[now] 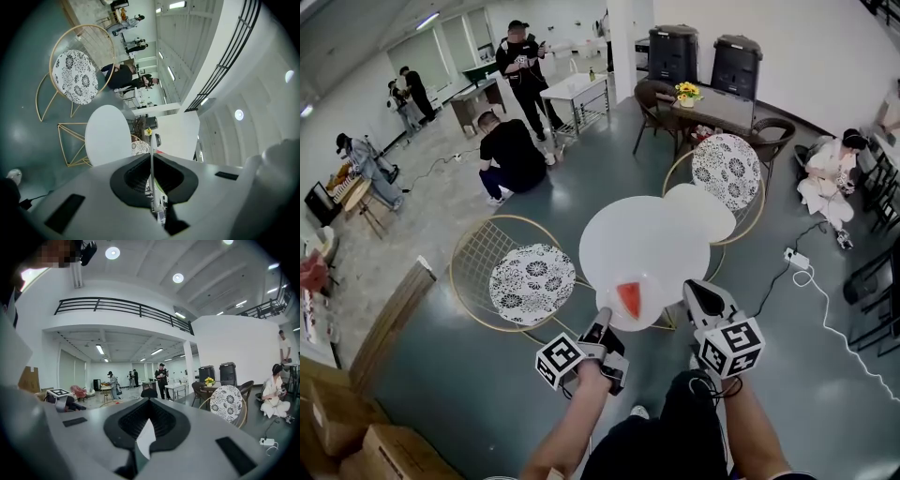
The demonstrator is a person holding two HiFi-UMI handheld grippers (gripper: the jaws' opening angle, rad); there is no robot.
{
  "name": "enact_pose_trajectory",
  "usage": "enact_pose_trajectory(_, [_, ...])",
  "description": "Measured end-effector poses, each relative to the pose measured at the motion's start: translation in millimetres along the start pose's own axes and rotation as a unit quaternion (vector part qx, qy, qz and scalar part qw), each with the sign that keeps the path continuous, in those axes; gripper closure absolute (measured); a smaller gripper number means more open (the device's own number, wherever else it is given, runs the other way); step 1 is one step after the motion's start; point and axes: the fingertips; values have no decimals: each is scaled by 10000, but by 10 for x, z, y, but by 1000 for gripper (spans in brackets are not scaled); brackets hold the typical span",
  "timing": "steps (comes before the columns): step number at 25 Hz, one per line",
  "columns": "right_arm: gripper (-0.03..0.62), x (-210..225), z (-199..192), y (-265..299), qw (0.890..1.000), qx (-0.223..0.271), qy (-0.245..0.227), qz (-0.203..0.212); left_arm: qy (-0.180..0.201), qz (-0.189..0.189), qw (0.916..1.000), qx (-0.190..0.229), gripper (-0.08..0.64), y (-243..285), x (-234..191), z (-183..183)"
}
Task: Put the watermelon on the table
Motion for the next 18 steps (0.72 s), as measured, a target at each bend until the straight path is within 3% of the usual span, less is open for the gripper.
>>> enact_pose_trajectory(18, [588,813,-127,1098,9979,-241,202,561,187,79,9997,105,544,1132,-243,256])
Point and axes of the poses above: the fingertips, and each gripper's own axes: y forward along the fingers, x to its right, z out of its top, and after that the axes turned 1 degree about -x, right-handed
